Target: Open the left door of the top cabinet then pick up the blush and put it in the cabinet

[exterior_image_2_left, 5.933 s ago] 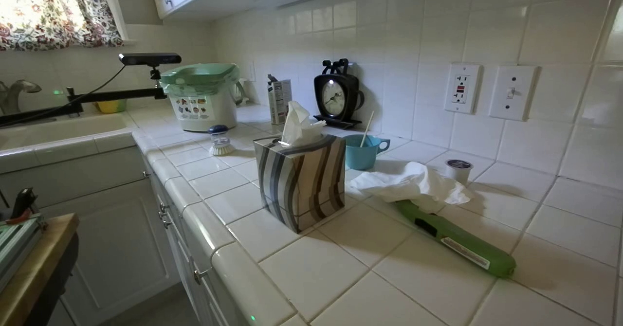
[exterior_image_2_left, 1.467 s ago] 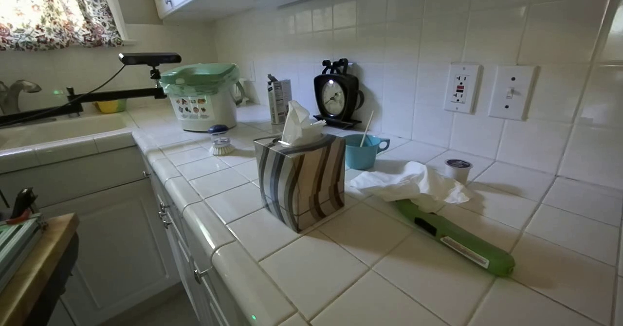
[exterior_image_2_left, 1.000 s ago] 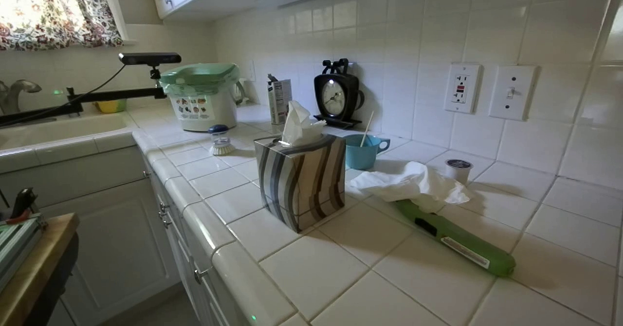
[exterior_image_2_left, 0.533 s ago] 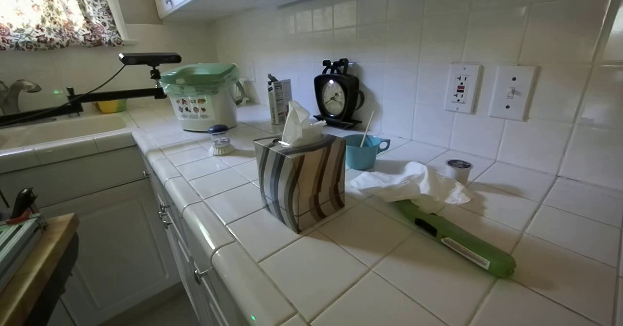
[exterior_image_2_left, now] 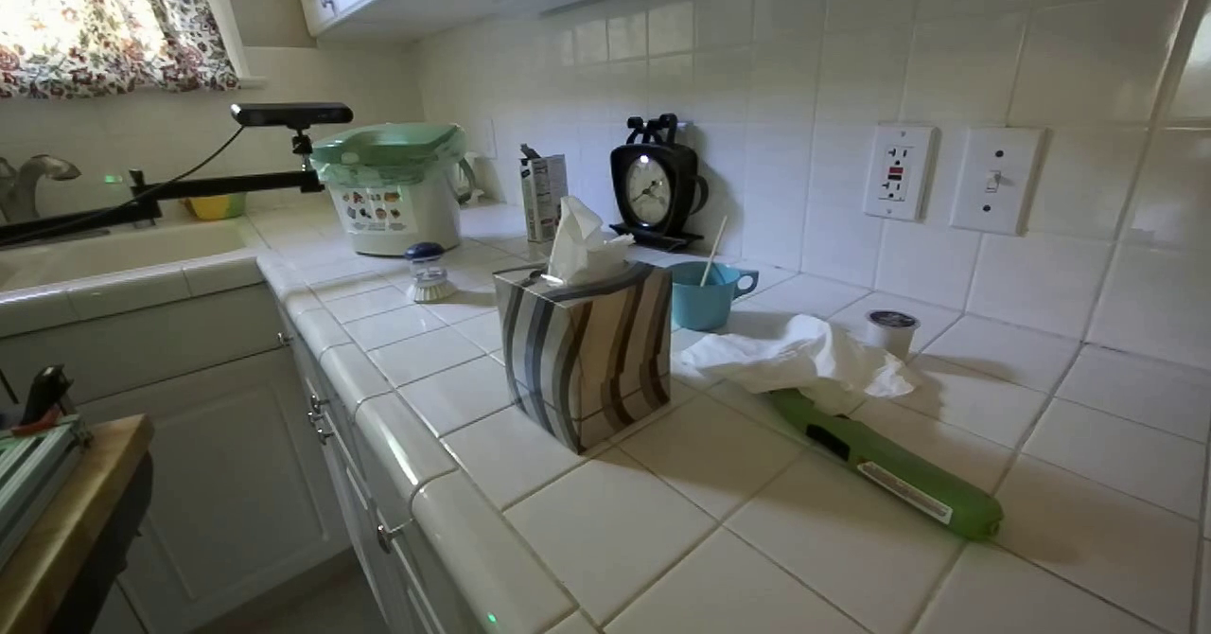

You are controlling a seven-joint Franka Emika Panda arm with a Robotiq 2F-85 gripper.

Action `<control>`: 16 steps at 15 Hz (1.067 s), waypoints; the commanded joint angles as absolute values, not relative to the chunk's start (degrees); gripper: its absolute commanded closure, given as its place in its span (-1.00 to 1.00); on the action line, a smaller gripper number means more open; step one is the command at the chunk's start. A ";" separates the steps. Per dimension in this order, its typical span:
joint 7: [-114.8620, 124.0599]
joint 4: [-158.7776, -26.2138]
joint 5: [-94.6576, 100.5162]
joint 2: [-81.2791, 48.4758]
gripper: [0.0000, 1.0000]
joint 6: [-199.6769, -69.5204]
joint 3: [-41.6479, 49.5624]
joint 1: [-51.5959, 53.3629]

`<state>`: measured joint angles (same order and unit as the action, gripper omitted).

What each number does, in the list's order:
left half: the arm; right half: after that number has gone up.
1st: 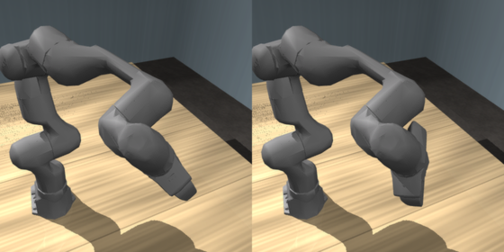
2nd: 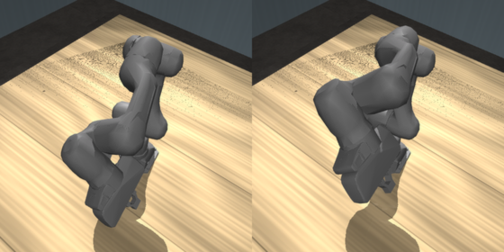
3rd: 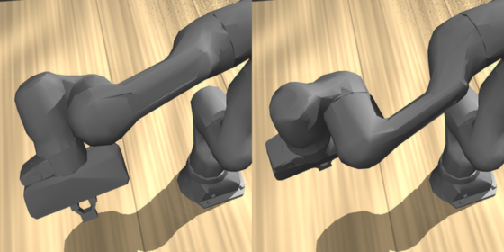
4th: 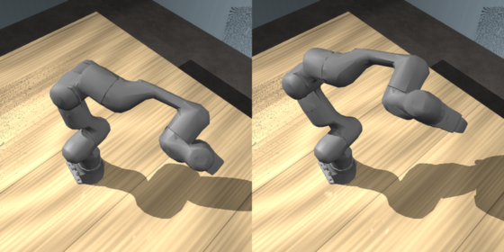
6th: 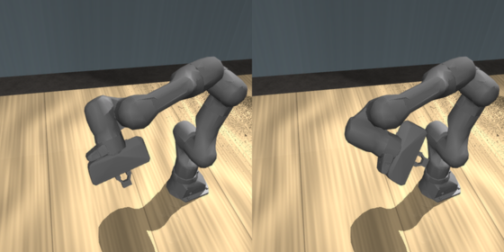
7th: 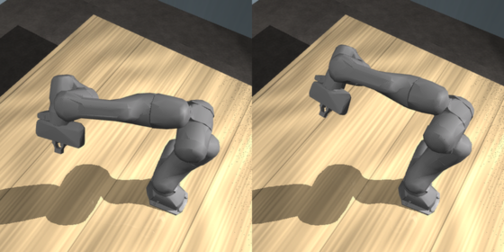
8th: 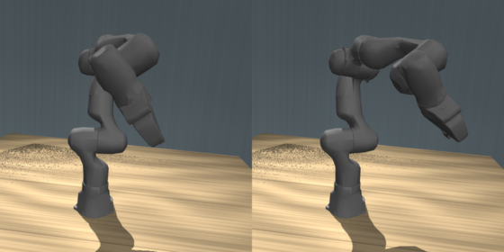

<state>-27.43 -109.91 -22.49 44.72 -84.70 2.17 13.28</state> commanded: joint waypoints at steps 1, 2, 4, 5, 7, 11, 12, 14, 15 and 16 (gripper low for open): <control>-26.49 -107.68 -26.30 42.51 -1.00 -83.50 2.16 15.24; -26.40 -107.50 -26.90 42.19 -1.00 -83.56 1.71 15.50; -25.98 -107.11 -27.99 41.42 -1.00 -83.60 0.81 15.84; -25.36 -106.89 -27.92 41.17 -1.00 -83.54 0.10 15.61; -23.66 -106.17 -27.73 40.87 -1.00 -83.13 -0.84 15.23; -19.24 -105.00 -28.57 41.70 -1.00 -81.17 -2.05 15.33; -18.71 -104.66 -29.12 41.90 -1.00 -80.13 -2.28 15.69; -18.35 -103.97 -30.02 42.42 -1.00 -77.23 -2.79 16.17; -17.90 -103.61 -29.30 42.72 -1.00 -75.37 -3.29 15.84; -17.53 -103.29 -27.72 43.16 -1.00 -73.31 -3.78 15.24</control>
